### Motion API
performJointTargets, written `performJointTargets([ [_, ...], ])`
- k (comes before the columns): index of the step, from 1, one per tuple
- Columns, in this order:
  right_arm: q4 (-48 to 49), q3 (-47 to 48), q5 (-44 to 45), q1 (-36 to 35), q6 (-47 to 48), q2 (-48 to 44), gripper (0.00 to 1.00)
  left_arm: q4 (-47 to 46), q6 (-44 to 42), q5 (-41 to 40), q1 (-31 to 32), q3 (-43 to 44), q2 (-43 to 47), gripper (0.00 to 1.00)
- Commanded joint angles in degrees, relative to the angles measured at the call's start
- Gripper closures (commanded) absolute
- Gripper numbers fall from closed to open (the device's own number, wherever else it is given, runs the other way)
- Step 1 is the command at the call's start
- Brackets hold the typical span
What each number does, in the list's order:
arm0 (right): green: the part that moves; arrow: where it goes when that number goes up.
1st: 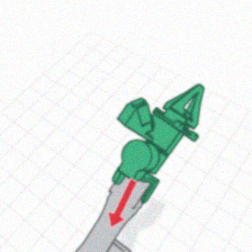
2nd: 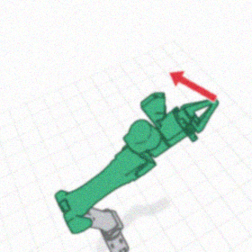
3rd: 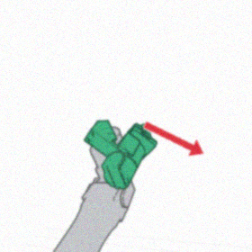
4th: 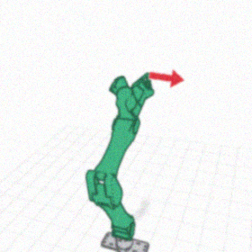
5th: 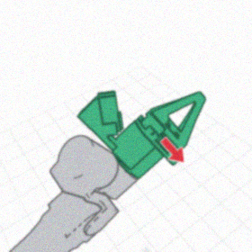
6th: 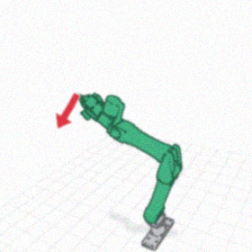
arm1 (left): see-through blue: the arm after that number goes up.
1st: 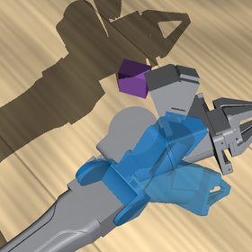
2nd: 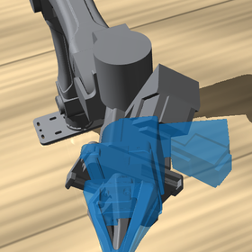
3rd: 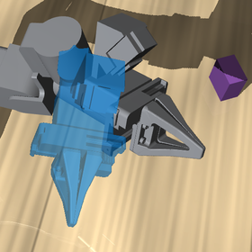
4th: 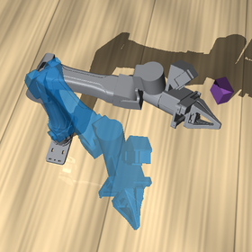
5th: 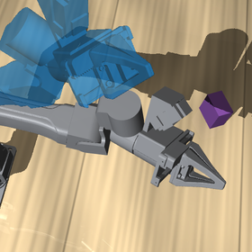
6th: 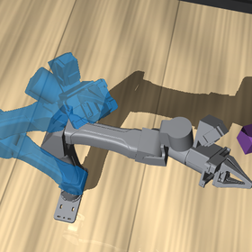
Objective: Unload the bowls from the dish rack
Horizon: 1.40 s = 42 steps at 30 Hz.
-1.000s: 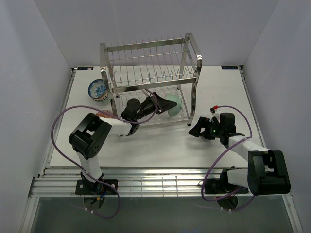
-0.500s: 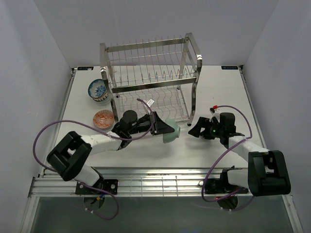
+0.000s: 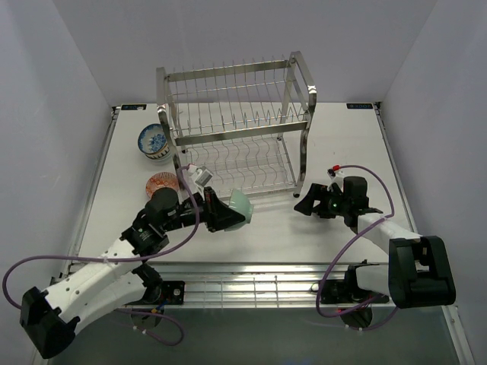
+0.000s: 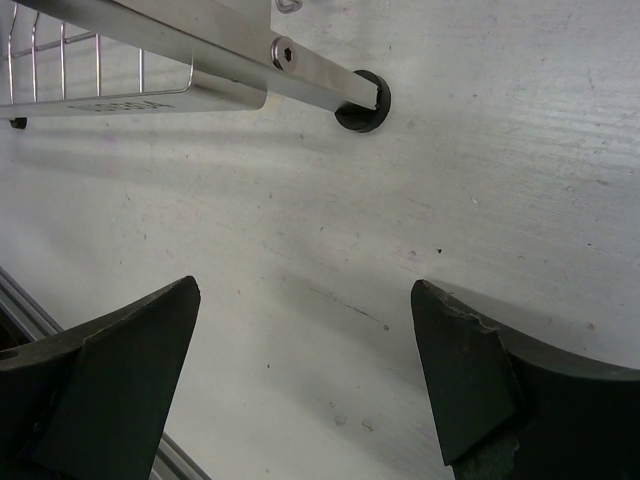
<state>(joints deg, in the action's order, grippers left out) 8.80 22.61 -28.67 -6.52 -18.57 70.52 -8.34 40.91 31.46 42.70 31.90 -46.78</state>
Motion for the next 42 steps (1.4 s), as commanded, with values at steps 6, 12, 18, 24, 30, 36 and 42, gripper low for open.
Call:
performJointTargets([
  [6, 0.8, 1.1, -0.3, -0.5, 1.2, -0.5, 0.08, 31.3, -15.0, -32.2, -0.1, 9.3, 14.3, 1.0],
  [12, 1.0, 1.5, -0.9, -0.6, 1.1, 0.5, 0.08, 41.0, -17.3, -46.7, -0.1, 13.1, 20.8, 1.0],
  [18, 1.1, 1.4, -0.5, -0.6, 1.1, 0.1, 0.08, 50.1, -13.9, -62.3, 0.0, 16.4, 23.2, 1.0],
  [24, 1.0, 1.5, -0.5, -0.6, 1.0, -0.1, 0.09, 55.9, -7.8, -72.9, 0.0, 17.6, 19.1, 1.0],
  [30, 1.0, 1.6, -1.0, -0.5, 0.7, -0.5, 0.09, 53.3, -5.0, -75.3, 0.0, 14.7, 12.5, 1.0],
  [36, 1.0, 1.5, -1.1, -0.5, 0.5, -0.9, 0.1, 46.0, -5.6, -72.8, -4.8, 11.3, 9.5, 1.0],
  [42, 1.0, 1.5, -1.0, -0.5, 0.5, -1.1, 0.1, 35.5, -10.0, -54.8, -22.0, 6.8, 9.2, 1.0],
])
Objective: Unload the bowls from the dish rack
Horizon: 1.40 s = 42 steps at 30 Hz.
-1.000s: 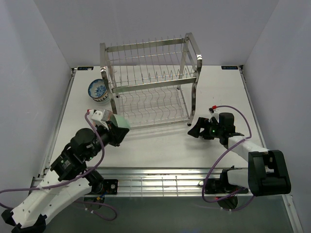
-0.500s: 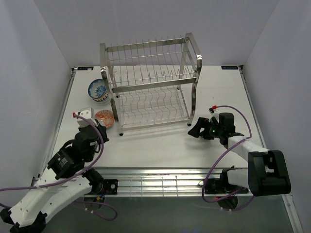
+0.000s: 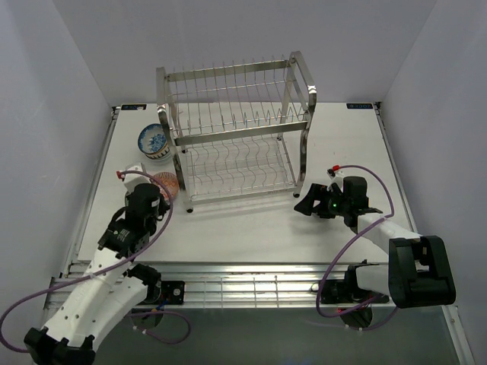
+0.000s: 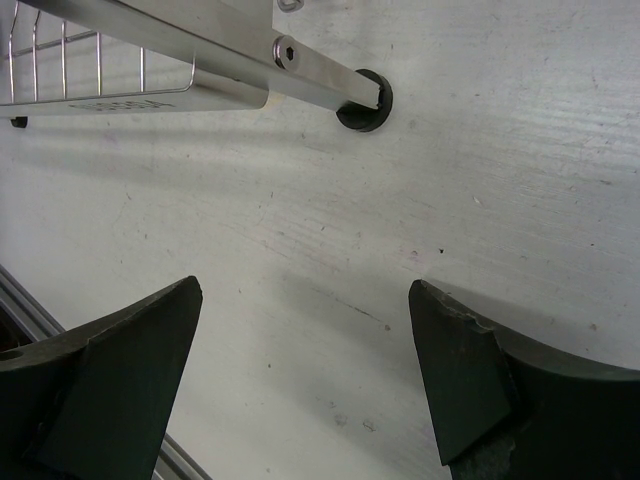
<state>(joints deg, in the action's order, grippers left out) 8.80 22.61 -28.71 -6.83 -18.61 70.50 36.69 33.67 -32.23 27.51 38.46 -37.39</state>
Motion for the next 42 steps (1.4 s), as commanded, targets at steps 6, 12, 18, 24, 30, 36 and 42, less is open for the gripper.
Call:
performJointTargets([
  [6, 1.3, 1.1, -0.9, -0.2, 0.6, -1.4, 0.1, -16.9, -6.0, 31.4, -26.9, 2.2, -6.5, 1.0],
  [12, 1.3, 1.6, -0.8, -0.2, 0.5, -1.1, 0.1, -17.0, -7.5, 45.0, -35.0, 10.0, -19.3, 1.0],
  [18, 1.2, 1.6, -0.6, -0.2, 0.7, -1.2, 0.1, -15.8, -9.4, 51.8, -35.1, 15.6, -28.4, 1.0],
  [24, 1.2, 1.6, -0.6, -0.2, 0.7, -1.2, 0.1, -12.4, -12.0, 51.3, -35.1, 19.4, -32.9, 1.0],
  [30, 1.3, 1.6, -0.5, -0.2, 0.6, -0.9, 0.1, -9.6, -14.6, 49.3, -34.7, 19.9, -37.7, 1.0],
  [36, 1.3, 1.6, -0.4, -0.3, 0.7, -0.7, 0.1, -9.4, -15.3, 46.8, -33.8, 18.5, -39.5, 1.0],
  [42, 1.3, 1.4, -0.1, -0.3, 0.7, -0.9, 0.1, -9.4, -15.7, 44.4, -32.3, 18.3, -42.8, 0.99],
])
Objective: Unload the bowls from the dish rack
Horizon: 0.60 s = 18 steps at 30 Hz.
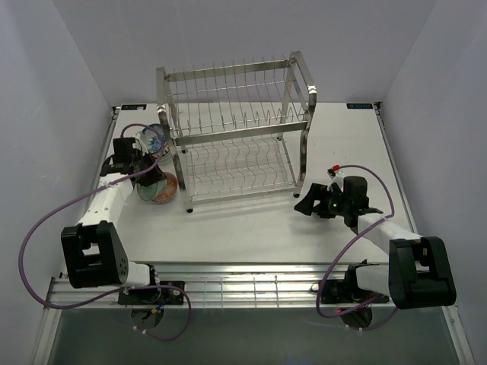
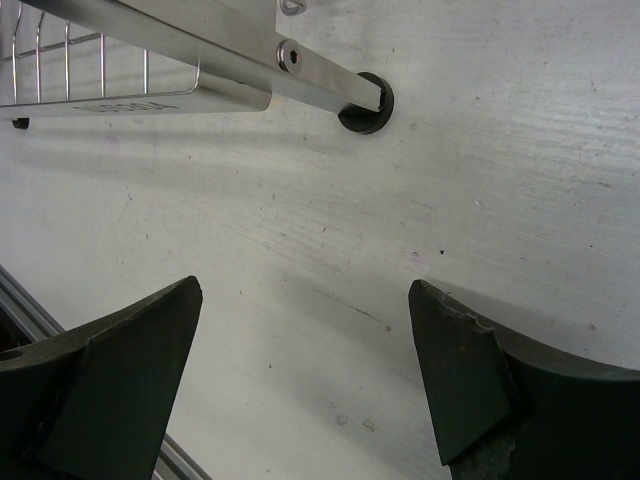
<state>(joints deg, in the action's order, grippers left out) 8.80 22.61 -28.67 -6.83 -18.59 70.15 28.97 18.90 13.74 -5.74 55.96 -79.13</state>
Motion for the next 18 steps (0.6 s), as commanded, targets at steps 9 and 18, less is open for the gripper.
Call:
performJointTargets([
  [9, 1.0, 1.2, 0.5, -0.2, 0.9, -1.2, 0.1, -0.4, -1.2, -5.9, 6.7, 3.5, -6.6, 0.85],
  [18, 0.8, 1.5, 0.5, -0.2, 0.9, -0.2, 0.1, 1.4, -2.4, -10.9, 8.5, 5.6, -6.7, 0.56],
])
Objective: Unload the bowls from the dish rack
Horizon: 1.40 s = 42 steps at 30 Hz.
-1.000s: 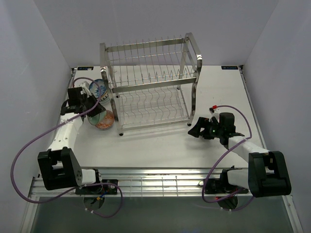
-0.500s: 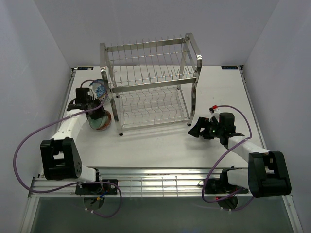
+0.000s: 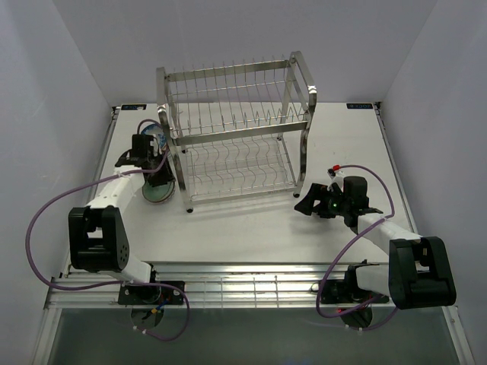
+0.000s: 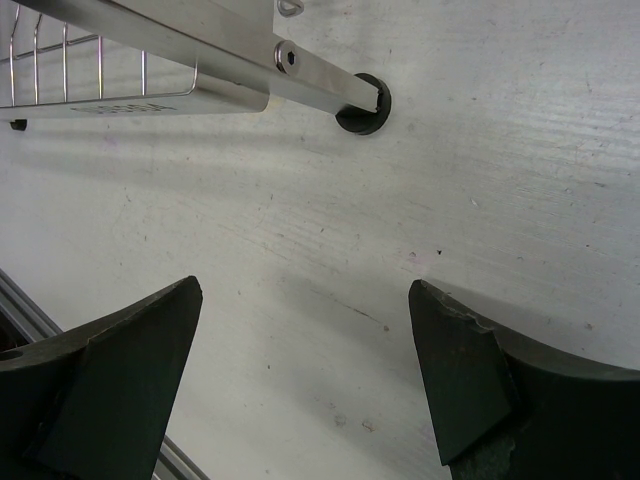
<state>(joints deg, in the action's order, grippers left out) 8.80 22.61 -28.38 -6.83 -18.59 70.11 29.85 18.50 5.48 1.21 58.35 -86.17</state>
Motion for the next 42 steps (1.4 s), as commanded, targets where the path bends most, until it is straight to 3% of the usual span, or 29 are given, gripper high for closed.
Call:
performJointTargets([
  [1, 0.8, 1.5, 0.2, -0.2, 0.9, -0.1, 0.1, 1.2, -2.2, -3.8, 1.7, 3.5, 0.4, 0.52],
  [13, -1.0, 2.3, 1.8, -0.2, 1.2, -1.0, 0.1, 2.8, -2.2, -8.9, 3.1, 5.4, 4.7, 0.43],
  [23, -8.4, 6.3, 13.4, 0.0, 0.3, -4.7, 0.1, 0.2, 1.8, -10.7, 2.7, 0.5, 17.5, 0.41],
  [29, -11.4, 8.4, 12.5, 0.1, -0.6, -5.3, 0.1, -3.2, 4.0, -10.6, 2.4, -6.1, 26.0, 0.4],
  [33, -14.2, 12.5, 13.2, 0.0, 0.3, -7.8, 0.1, -11.5, 3.5, -5.6, 2.4, -13.9, 35.1, 0.4],
  [36, -15.6, 14.6, 14.3, -0.1, 1.7, -10.1, 0.1, -13.1, 2.9, -0.8, 2.4, -18.4, 41.3, 0.4],
  [42, -18.7, 21.9, 14.2, -1.7, 2.8, -9.4, 0.1, -12.4, 0.6, -0.1, 2.5, -24.2, 47.0, 0.4],
])
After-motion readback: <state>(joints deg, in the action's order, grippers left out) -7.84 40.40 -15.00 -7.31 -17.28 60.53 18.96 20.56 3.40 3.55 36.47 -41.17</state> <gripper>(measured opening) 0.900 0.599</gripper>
